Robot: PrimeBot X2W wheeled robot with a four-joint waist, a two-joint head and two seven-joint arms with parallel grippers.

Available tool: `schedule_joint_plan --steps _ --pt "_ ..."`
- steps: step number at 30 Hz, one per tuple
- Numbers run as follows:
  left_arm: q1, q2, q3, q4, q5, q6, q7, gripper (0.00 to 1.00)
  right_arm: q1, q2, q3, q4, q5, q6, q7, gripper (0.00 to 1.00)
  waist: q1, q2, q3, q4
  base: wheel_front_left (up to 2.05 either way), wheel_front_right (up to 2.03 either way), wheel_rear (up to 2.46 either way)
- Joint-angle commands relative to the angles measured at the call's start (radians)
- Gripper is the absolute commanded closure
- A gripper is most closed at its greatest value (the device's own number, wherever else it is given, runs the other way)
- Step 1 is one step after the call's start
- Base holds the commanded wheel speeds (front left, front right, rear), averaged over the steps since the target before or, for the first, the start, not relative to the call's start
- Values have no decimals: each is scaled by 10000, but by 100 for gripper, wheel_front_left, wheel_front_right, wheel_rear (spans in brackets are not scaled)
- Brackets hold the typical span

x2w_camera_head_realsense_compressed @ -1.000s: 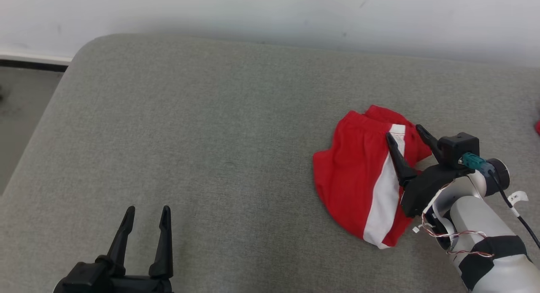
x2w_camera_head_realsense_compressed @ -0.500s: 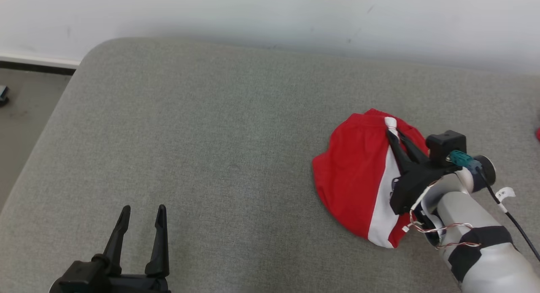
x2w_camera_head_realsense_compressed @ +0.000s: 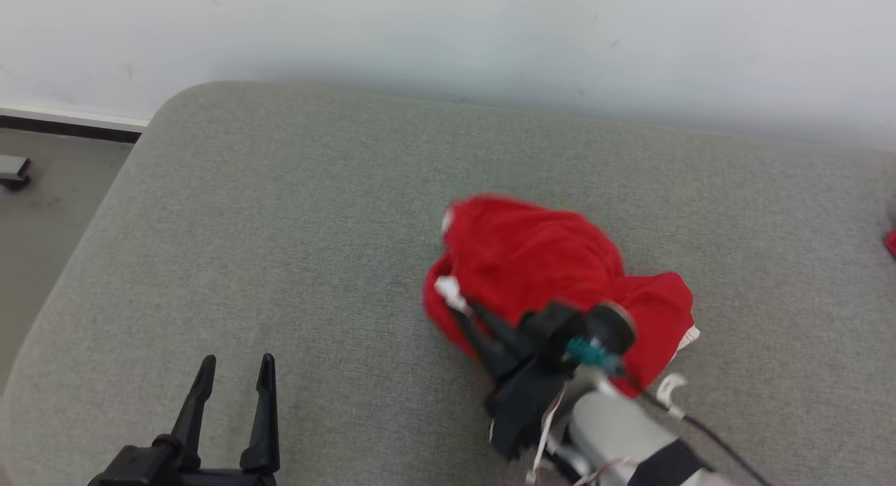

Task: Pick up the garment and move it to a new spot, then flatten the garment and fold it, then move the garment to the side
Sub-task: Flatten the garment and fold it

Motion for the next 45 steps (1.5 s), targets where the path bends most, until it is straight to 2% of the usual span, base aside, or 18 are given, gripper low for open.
schedule_joint_plan --steps 1,2,3,4,9,12,17,23,29,38,45 --pt "68 -3 -15 -52 6 46 -11 0 178 80 266 73 66 -31 -41 100 1 0 14 90 0 0 0" --pt "76 -3 -17 -49 2 58 -13 0 277 169 442 119 178 -30 -41 76 1 0 19 111 0 0 0" --pt "85 -1 -29 -52 -2 60 -13 0 380 222 669 239 224 -30 -40 21 1 0 22 129 0 0 0" --pt "89 -4 -51 -49 -5 85 -13 0 428 262 820 324 287 -31 -42 0 1 0 24 147 0 0 0" --pt "121 -3 -47 -52 -5 162 -13 0 465 333 1039 358 554 -31 -42 0 1 0 5 90 0 0 0" --pt "198 -6 -22 -76 66 203 -11 0 479 342 680 132 604 -31 -42 0 1 0 -65 -104 0 0 0" --pt "229 -5 107 -89 183 192 -11 0 955 -53 -630 -679 288 -31 -29 0 1 0 -265 -581 0 0 0" --pt "239 -5 323 -97 374 112 -11 0 2174 -627 -2683 -2035 -376 -31 -25 0 1 0 -496 -1247 0 0 0" --pt "337 -2 567 -84 585 35 -5 0 3509 -816 -4420 -3155 -927 -30 -26 0 1 0 -624 -1888 0 0 0" --pt "667 -3 733 -115 677 -15 -7 0 5330 -771 -5945 -4394 -1301 -30 -27 0 1 0 -862 -2500 0 0 0" --pt "898 -3 767 -161 807 -30 -7 0 6257 -693 -6308 -5021 -1450 -30 -25 0 1 0 -1026 -2700 0 0 0"
